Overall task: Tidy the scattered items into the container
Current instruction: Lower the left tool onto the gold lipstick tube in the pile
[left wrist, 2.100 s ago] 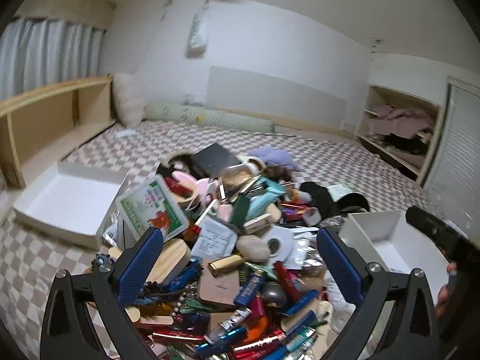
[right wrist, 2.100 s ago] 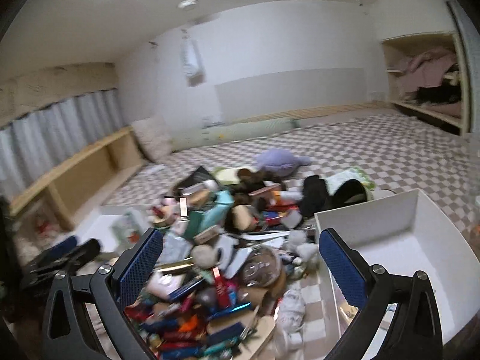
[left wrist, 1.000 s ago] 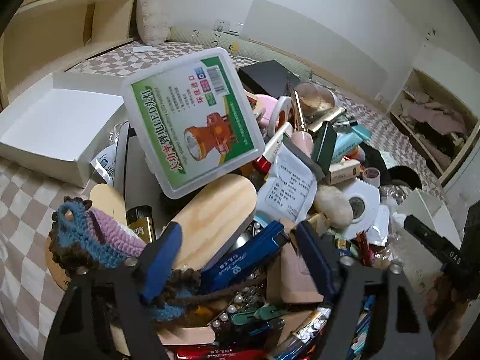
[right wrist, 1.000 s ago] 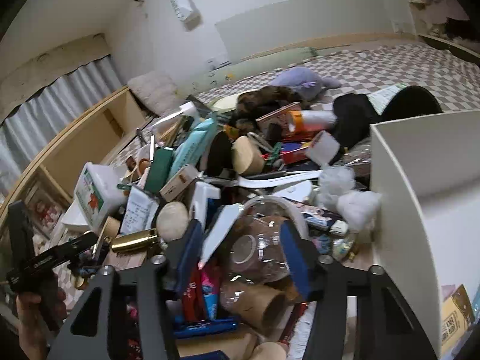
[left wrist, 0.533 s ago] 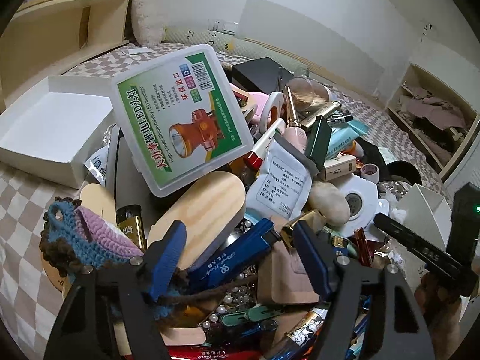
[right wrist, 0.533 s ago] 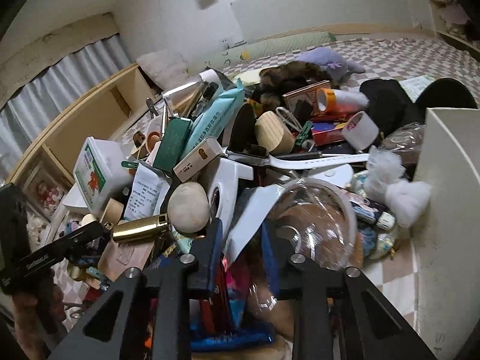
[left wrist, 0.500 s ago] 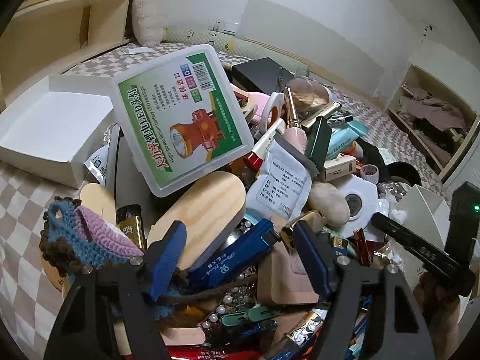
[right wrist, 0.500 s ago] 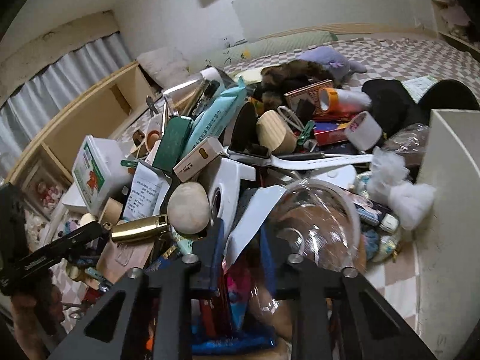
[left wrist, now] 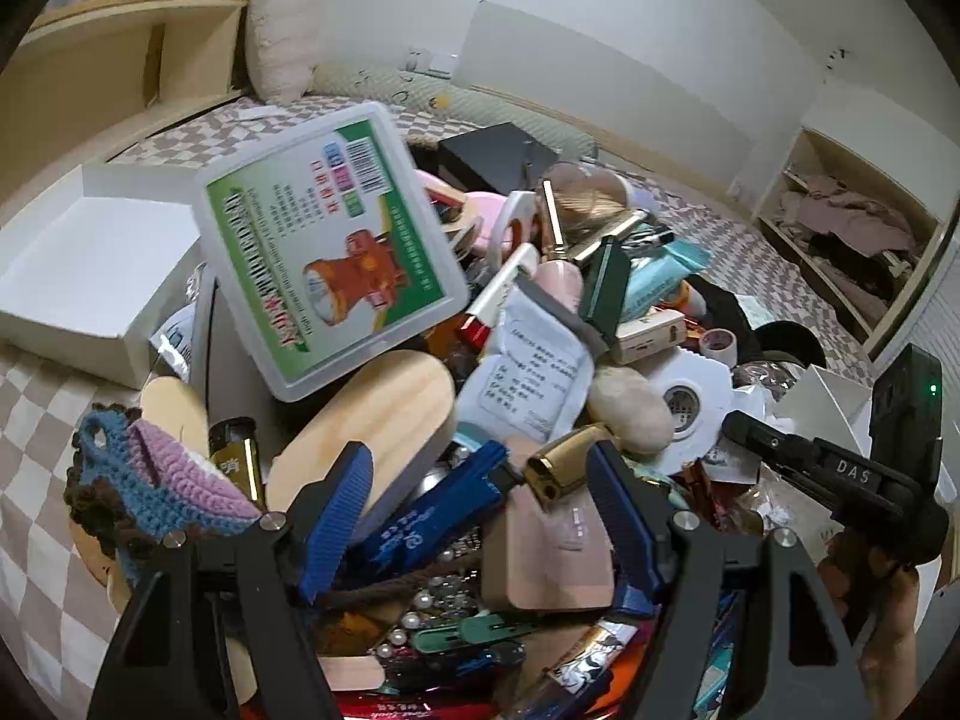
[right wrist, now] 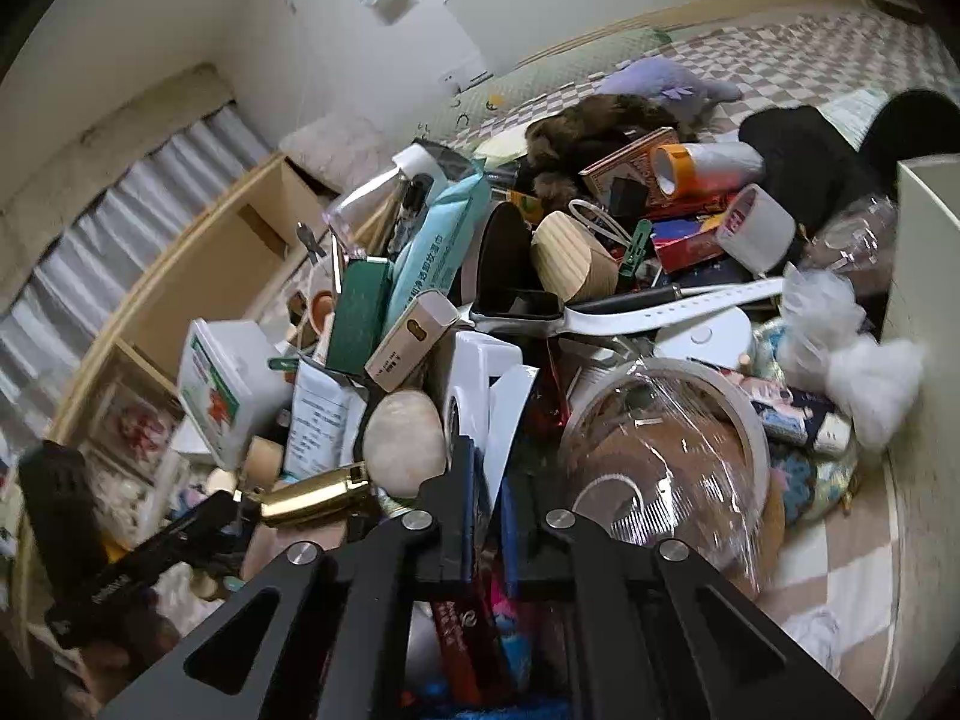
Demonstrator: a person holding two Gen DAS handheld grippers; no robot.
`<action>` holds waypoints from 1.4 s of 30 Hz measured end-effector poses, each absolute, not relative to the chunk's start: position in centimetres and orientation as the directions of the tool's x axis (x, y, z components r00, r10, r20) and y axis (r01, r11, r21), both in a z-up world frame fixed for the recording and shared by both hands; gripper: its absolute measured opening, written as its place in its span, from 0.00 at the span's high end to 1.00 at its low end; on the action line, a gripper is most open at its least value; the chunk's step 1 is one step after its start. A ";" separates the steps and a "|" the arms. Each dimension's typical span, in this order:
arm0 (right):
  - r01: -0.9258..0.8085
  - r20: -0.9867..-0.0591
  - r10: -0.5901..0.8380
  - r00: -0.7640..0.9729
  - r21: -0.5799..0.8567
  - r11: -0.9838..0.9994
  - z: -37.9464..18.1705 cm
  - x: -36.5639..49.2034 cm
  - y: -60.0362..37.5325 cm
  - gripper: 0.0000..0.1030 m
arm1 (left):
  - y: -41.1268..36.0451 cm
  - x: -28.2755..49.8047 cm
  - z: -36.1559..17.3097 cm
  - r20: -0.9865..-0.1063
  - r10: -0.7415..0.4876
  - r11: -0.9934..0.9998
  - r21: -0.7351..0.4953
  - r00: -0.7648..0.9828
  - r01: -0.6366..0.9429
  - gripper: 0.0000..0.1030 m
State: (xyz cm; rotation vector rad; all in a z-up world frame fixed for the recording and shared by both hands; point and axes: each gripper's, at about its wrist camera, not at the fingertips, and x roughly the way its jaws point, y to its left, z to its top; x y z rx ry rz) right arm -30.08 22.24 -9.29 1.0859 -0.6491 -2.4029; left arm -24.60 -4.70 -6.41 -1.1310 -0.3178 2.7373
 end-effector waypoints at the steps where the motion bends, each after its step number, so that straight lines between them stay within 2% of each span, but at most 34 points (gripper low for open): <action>1: 0.184 -0.571 -0.552 -0.608 0.575 -0.797 -9.1 -29.8 22.4 0.93 | -4.4 -24.5 -6.3 -0.674 0.229 -0.965 -0.249 -0.702 -0.076 0.29; 18: 0.233 -0.447 -0.615 -0.650 0.653 -0.721 -5.9 -25.7 24.7 0.93 | 1.4 -25.9 -6.4 -0.661 0.212 -0.964 -0.021 -0.720 -0.264 0.29; 20: 0.240 -0.441 -0.620 -0.649 0.655 -0.717 -5.8 -25.6 24.7 0.93 | 1.7 -26.6 -6.7 -0.676 0.216 -0.959 -0.010 -0.705 -0.284 0.32; 21: 0.240 -0.441 -0.622 -0.647 0.656 -0.716 -5.9 -25.6 24.7 0.93 | 1.8 -26.9 -7.0 -0.686 0.218 -0.955 -0.005 -0.694 -0.295 0.39; 25: 0.233 -0.451 -0.623 -0.639 0.659 -0.716 -6.3 -25.8 24.7 0.93 | 2.3 -27.7 -7.8 -0.718 0.207 -0.946 0.026 -0.664 -0.322 0.51; 31: 0.186 -0.516 -0.583 -0.627 0.628 -0.756 -7.3 -26.3 25.0 0.93 | 2.6 -26.7 -7.8 -0.732 0.195 -0.939 0.054 -0.653 -0.341 0.65; 35: 0.173 -0.547 -0.593 -0.591 0.632 -0.755 -8.4 -26.7 24.9 0.93 | 3.3 -25.0 -8.0 -0.738 0.209 -0.926 0.061 -0.642 -0.372 0.66; 38: 0.175 -0.554 -0.611 -0.566 0.643 -0.745 -8.9 -26.9 24.7 0.93 | 4.1 -24.2 -8.1 -0.732 0.176 -0.917 0.121 -0.658 -0.381 0.66; 42: 0.179 -0.567 -0.614 -0.549 0.638 -0.749 -9.3 -27.1 23.9 0.93 | 4.3 -25.1 -8.3 -0.739 0.176 -0.922 0.108 -0.650 -0.371 0.66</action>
